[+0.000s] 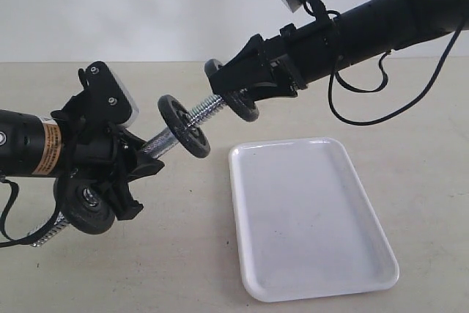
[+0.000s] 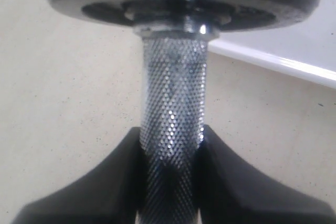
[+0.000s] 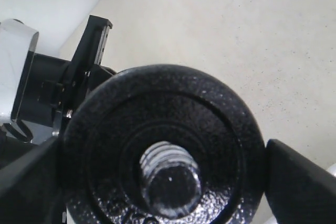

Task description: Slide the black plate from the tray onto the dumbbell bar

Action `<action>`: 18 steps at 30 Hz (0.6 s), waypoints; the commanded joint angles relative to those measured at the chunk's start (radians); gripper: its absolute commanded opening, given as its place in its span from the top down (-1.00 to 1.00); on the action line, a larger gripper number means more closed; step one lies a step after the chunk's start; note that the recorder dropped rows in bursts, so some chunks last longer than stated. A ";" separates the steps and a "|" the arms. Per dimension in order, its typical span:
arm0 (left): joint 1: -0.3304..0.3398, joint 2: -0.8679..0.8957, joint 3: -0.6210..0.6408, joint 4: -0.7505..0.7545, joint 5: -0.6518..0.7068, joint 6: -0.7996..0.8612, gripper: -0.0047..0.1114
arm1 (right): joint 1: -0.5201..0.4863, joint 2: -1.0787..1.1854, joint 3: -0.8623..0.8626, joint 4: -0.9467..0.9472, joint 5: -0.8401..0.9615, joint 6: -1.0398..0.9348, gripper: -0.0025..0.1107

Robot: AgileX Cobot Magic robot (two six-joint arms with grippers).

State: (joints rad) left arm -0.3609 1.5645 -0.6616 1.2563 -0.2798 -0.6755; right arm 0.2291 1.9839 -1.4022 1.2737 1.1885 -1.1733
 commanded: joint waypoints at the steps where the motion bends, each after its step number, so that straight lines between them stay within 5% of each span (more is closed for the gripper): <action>1: -0.001 -0.052 -0.057 -0.093 -0.131 -0.022 0.84 | 0.000 -0.018 -0.006 0.023 0.011 0.000 -0.17; 9: -0.001 -0.052 -0.057 -0.093 -0.131 -0.022 0.84 | 0.000 -0.018 -0.006 0.025 0.033 -0.002 -0.17; 13: -0.001 -0.052 -0.057 -0.091 -0.131 -0.022 0.84 | 0.000 -0.018 -0.006 0.029 0.033 0.002 -0.57; 18: -0.001 -0.052 -0.057 -0.091 -0.104 -0.022 0.84 | 0.000 -0.018 -0.006 0.054 0.033 0.002 -0.60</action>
State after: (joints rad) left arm -0.3609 1.5645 -0.6616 1.2563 -0.2798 -0.6755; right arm 0.2291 1.9839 -1.4022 1.2853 1.1965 -1.1683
